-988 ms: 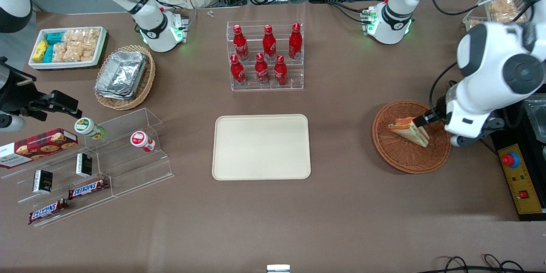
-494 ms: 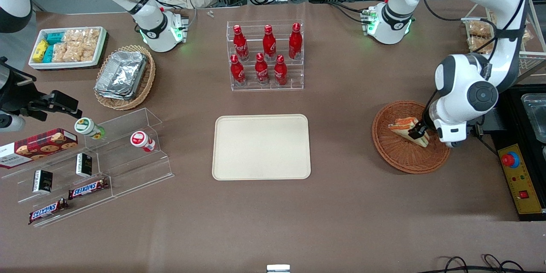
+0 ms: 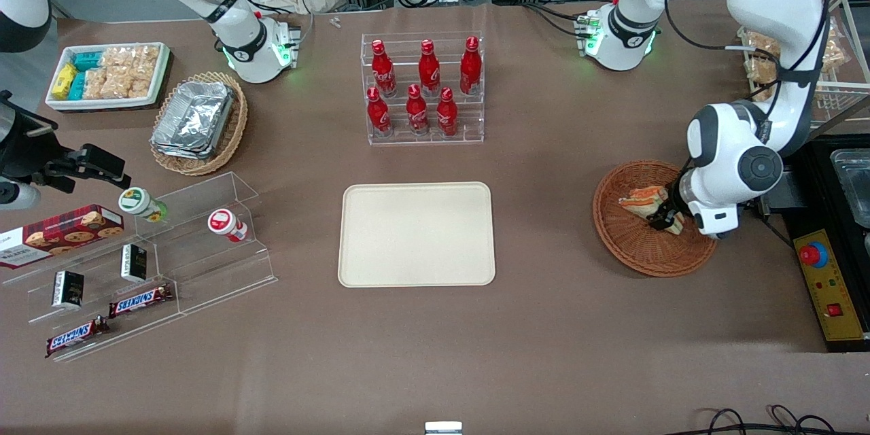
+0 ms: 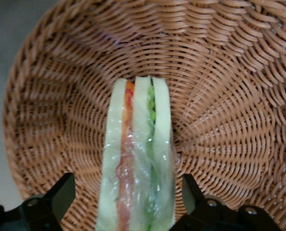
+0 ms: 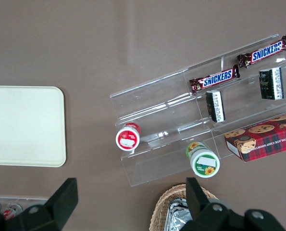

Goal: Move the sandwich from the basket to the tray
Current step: 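Lower the left gripper and close it on the wrapped sandwich, then lift the sandwich and carry it toward the cream tray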

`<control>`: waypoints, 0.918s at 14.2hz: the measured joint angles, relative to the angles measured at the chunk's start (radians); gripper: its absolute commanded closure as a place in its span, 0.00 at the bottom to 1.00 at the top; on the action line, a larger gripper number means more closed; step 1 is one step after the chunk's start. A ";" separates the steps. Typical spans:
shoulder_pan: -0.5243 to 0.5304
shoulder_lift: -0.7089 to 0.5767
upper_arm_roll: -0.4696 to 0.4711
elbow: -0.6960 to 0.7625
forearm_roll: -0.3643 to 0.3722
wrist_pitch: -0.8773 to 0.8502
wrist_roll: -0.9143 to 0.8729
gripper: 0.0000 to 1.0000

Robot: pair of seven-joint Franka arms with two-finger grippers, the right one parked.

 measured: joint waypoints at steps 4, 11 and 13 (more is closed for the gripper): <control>-0.003 0.014 -0.004 0.004 -0.045 0.041 0.000 1.00; -0.011 -0.183 -0.021 0.139 -0.046 -0.258 0.141 1.00; -0.011 -0.240 -0.053 0.229 -0.046 -0.436 0.240 1.00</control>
